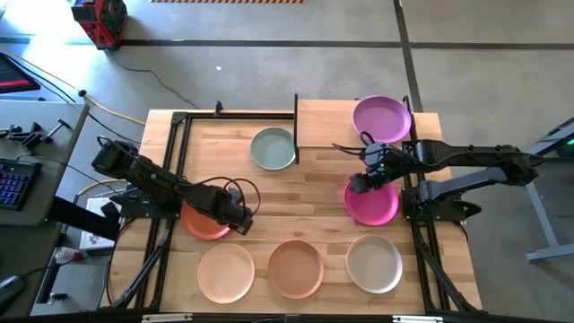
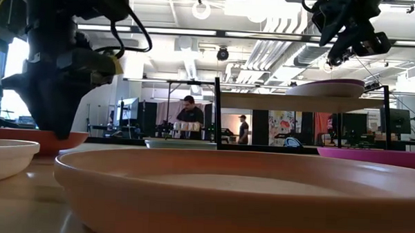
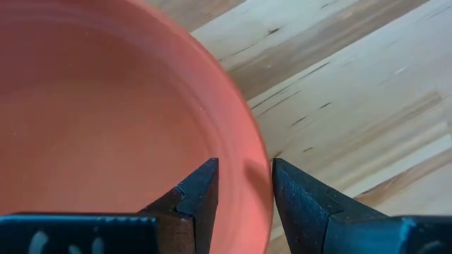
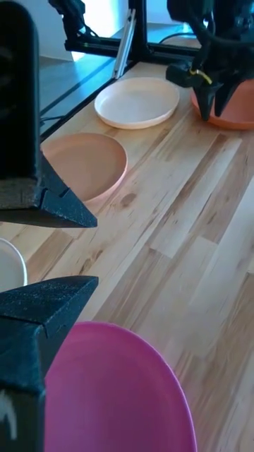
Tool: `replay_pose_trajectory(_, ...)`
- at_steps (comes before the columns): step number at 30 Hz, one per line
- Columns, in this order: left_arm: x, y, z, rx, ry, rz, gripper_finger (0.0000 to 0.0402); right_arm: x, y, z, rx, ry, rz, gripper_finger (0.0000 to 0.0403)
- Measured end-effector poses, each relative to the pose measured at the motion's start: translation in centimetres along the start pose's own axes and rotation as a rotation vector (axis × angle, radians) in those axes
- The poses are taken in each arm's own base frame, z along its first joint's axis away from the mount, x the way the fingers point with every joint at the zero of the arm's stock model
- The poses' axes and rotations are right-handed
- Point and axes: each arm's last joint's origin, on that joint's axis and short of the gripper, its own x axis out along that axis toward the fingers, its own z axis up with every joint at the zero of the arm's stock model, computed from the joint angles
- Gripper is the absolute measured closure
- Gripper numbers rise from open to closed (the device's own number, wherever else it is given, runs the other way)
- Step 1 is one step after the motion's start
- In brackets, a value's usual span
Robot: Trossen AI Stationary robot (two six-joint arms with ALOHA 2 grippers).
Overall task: Place and stack plates onto a shelf
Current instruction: Stack the orange plate on the purple plate on the shelf
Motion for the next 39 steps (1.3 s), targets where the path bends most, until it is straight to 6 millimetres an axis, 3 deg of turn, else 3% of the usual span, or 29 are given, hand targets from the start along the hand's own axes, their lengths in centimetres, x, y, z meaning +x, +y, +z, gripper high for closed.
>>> replay_pose_trajectory(11, 0.9, 0.8, -0.3, -0.023, 0.028, 0.017, 0.0288, 0.0, 0.1, 0.1, -0.002, -0.008, 0.015, 0.0304)
replay_pose_trajectory(21, 0.7, 0.6, -0.3, 0.068, 0.025, 0.005, 0.0365, 0.0, 0.1, 0.1, -0.002, -0.02, 0.008, 0.0304)
replay_pose_trajectory(29, -0.7, -0.8, 0.2, 0.323, 0.002, -0.039, 0.0397, 0.0, 0.1, 0.1, -0.039, -0.02, 0.009, 0.0304)
replay_pose_trajectory(39, -4.8, -2.4, 0.4, 0.732, -0.002, 0.015, 0.0401, 0.1, 0.2, 0.1, -0.114, -0.02, 0.008, 0.0304)
